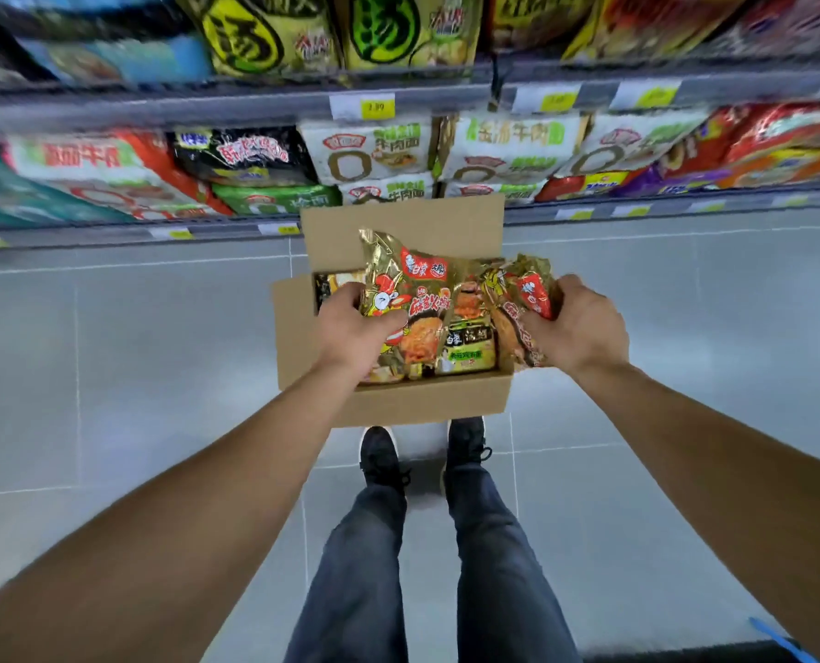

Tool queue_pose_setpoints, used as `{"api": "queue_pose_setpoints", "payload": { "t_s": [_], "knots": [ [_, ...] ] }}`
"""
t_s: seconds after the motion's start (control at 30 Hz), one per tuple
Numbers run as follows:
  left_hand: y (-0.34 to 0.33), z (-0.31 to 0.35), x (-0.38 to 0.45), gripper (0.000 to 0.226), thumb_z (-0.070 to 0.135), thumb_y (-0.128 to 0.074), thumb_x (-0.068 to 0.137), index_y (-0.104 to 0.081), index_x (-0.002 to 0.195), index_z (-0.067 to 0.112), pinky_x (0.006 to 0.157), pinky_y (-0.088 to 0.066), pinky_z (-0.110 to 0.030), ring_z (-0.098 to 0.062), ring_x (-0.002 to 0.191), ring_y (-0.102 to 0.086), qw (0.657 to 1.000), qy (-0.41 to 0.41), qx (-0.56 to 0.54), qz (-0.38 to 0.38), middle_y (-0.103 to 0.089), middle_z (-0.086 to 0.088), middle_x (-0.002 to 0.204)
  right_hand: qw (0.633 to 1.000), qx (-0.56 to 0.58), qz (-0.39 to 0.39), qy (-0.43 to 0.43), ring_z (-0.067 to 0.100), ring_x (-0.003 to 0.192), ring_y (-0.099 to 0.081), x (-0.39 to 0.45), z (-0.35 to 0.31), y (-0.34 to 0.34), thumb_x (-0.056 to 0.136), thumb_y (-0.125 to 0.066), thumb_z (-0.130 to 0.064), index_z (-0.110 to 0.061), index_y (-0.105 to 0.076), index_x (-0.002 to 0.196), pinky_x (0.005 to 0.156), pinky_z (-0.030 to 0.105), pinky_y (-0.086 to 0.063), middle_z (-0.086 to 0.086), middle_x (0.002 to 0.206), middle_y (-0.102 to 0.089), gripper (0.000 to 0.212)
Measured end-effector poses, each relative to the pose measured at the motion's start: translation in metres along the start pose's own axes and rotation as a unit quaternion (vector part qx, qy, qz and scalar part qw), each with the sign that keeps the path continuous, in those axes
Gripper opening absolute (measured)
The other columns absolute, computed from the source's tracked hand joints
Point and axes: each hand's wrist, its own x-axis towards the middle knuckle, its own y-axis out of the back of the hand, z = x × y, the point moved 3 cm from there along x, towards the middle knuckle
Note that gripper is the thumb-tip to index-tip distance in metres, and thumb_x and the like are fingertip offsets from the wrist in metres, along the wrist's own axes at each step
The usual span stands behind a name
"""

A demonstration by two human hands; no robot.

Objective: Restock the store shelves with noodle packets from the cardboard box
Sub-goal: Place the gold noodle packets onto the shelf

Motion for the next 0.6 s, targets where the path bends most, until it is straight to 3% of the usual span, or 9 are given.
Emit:
{"api": "queue_pose_setpoints", "payload": {
  "t_s": [0.13,0.23,0.27,0.37,0.47,0.6],
  "knots": [
    [0.039,0.072,-0.060,0.045,0.027,-0.078,0.075,-0.064,0.114,0.010,0.071,-0.046,-0.022,-0.018,0.093,-0.065,0.997,-0.081,0.014,-0.008,-0.069,-0.001,0.107,0.998,0.014,0.055,-0.003,0.035,0.086,-0.062,-0.046,-0.013,0.087,0.083,-0.062,-0.047,-0.017,-0.047,0.094,0.063,0.033,-0.042,0.010,0.090,-0.065,0.036],
    [0.069,0.124,-0.107,0.053,0.030,-0.077,0.078,-0.059,0.124,0.011,0.082,-0.051,-0.028,-0.019,0.103,-0.063,0.989,-0.147,0.005,0.001,-0.066,0.001,0.115,0.994,0.029,0.106,0.005,0.035,0.085,-0.063,-0.081,-0.023,0.151,0.083,-0.063,-0.046,-0.015,-0.050,0.096,0.063,0.034,-0.045,0.009,0.088,-0.065,0.037],
    [0.074,0.136,-0.115,0.056,0.032,-0.076,0.078,-0.057,0.126,0.012,0.085,-0.051,-0.030,-0.015,0.100,-0.063,0.988,-0.157,0.005,-0.004,-0.065,0.005,0.114,0.993,0.030,0.116,0.003,0.036,0.084,-0.064,-0.085,-0.025,0.165,0.082,-0.064,-0.046,-0.015,-0.051,0.099,0.065,0.036,-0.050,0.010,0.088,-0.066,0.038],
    [0.089,0.180,-0.145,0.051,0.024,-0.074,0.082,-0.056,0.128,0.013,0.064,-0.042,-0.017,0.007,0.069,-0.049,0.980,-0.201,0.000,-0.004,-0.051,0.018,0.087,0.989,0.043,0.142,0.015,0.032,0.078,-0.063,-0.104,-0.030,0.221,0.081,-0.065,-0.046,-0.017,-0.050,0.096,0.066,0.038,-0.054,0.007,0.083,-0.064,0.036],
    [0.096,0.228,-0.181,0.057,0.029,-0.076,0.077,-0.056,0.129,0.017,0.078,-0.047,-0.027,-0.010,0.085,-0.056,0.968,-0.250,0.009,0.002,-0.054,0.013,0.095,0.978,0.048,0.203,0.021,0.030,0.073,-0.058,-0.128,-0.022,0.285,0.081,-0.065,-0.042,-0.019,-0.052,0.092,0.064,0.035,-0.051,0.005,0.078,-0.061,0.029],
    [0.089,0.272,-0.216,0.053,0.026,-0.075,0.079,-0.056,0.127,0.015,0.072,-0.041,-0.024,-0.007,0.084,-0.057,0.957,-0.289,-0.007,0.004,-0.062,0.006,0.112,0.969,0.056,0.234,0.059,0.028,0.068,-0.057,-0.152,-0.005,0.346,0.083,-0.066,-0.042,-0.018,-0.054,0.094,0.060,0.034,-0.051,0.003,0.076,-0.061,0.029]
  ]
}}
